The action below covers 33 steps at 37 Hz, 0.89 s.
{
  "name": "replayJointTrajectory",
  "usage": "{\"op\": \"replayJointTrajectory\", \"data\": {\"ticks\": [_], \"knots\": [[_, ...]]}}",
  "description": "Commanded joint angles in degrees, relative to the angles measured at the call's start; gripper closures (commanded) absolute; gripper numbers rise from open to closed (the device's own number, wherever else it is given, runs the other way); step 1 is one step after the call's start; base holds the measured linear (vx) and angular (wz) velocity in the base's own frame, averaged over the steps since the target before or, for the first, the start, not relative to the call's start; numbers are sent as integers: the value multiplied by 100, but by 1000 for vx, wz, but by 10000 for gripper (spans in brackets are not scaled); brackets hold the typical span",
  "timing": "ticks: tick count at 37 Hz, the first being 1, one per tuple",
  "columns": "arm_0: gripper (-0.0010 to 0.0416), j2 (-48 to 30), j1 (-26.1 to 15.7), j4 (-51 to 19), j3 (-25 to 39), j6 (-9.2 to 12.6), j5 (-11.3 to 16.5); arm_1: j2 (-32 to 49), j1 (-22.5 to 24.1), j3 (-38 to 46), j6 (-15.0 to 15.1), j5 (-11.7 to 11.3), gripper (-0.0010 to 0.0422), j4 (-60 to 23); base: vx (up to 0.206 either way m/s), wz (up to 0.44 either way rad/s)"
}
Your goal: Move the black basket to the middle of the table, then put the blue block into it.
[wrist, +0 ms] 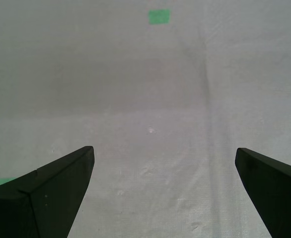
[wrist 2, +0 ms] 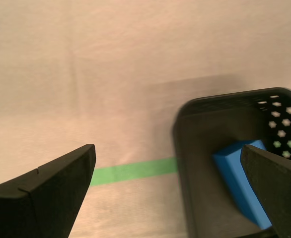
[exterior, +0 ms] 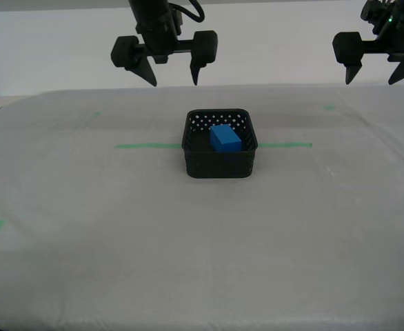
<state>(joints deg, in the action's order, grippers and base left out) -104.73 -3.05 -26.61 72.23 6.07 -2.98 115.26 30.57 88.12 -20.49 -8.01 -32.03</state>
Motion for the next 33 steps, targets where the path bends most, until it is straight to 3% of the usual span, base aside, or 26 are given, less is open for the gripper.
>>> {"op": "replayJointTrajectory", "data": {"ticks": [1, 9, 17, 33], "knots": [[7, 2, 0, 4, 4, -9, 15, -68, -168, -9, 190, 17, 12, -90, 0, 0], [7, 2, 0, 9, 4, -9, 15, -175, -490, -11, 289, 61, 12, -160, 0, 0], [7, 2, 0, 48, 4, -9, 17, -313, -752, -15, 647, 116, 12, -385, 0, 0], [7, 2, 0, 90, 4, -9, 17, -428, -1106, -52, 994, 168, 12, -538, 0, 0]]}}
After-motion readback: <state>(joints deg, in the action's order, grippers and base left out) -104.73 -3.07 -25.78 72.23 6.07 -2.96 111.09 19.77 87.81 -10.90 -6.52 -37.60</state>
